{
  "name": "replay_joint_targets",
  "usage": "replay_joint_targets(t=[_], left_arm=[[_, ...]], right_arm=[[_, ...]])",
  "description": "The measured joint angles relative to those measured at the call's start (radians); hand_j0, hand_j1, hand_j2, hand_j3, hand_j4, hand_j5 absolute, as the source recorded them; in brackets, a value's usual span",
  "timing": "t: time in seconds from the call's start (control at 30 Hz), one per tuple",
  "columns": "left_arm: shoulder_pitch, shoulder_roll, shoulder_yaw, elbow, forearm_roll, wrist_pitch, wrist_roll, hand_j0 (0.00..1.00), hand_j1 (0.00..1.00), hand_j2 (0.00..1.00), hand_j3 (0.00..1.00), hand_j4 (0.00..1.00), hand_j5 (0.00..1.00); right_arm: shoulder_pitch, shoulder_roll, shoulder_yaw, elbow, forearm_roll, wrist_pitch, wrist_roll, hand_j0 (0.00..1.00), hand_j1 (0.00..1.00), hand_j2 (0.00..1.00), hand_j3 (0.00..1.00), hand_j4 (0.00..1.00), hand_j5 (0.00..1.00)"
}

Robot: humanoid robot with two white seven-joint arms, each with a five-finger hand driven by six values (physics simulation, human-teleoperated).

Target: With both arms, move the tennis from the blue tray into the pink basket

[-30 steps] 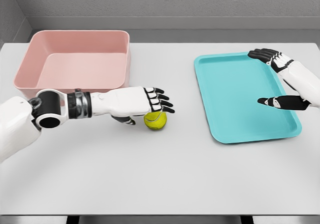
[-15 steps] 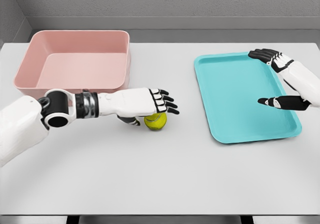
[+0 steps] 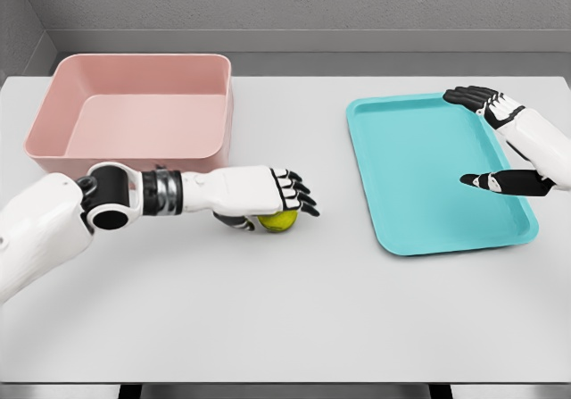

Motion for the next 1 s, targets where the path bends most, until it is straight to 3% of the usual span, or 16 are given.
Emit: replay_joint_targets(t=[0.13,0.2,0.4,1.0], left_arm=[[-0.005,0.001,-0.003,0.009,0.002,0.0,-0.004,0.73,0.73,0.73,0.73,0.73,0.73],[-0.006,0.001,-0.003,0.015,0.003,0.0,-0.012,0.61,0.61,0.61,0.61,0.61,0.61],[-0.017,0.0,-0.004,0.038,0.01,0.001,-0.038,0.52,0.52,0.52,0.52,0.52,0.52],[-0.048,-0.012,-0.002,0.038,0.037,-0.001,-0.064,0.54,0.54,0.54,0.54,0.54,0.54]], right_arm=[[0.0,0.0,0.0,0.0,0.0,0.0,0.0,1.0,1.0,1.0,1.0,1.0,1.0],[0.0,0.0,0.0,0.0,0.0,0.0,0.0,1.0,1.0,1.0,1.0,1.0,1.0],[0.0,0.0,0.001,0.0,0.0,0.0,0.0,1.0,1.0,1.0,1.0,1.0,1.0],[0.0,0.0,0.001,0.0,0.0,0.0,0.0,1.0,1.0,1.0,1.0,1.0,1.0]])
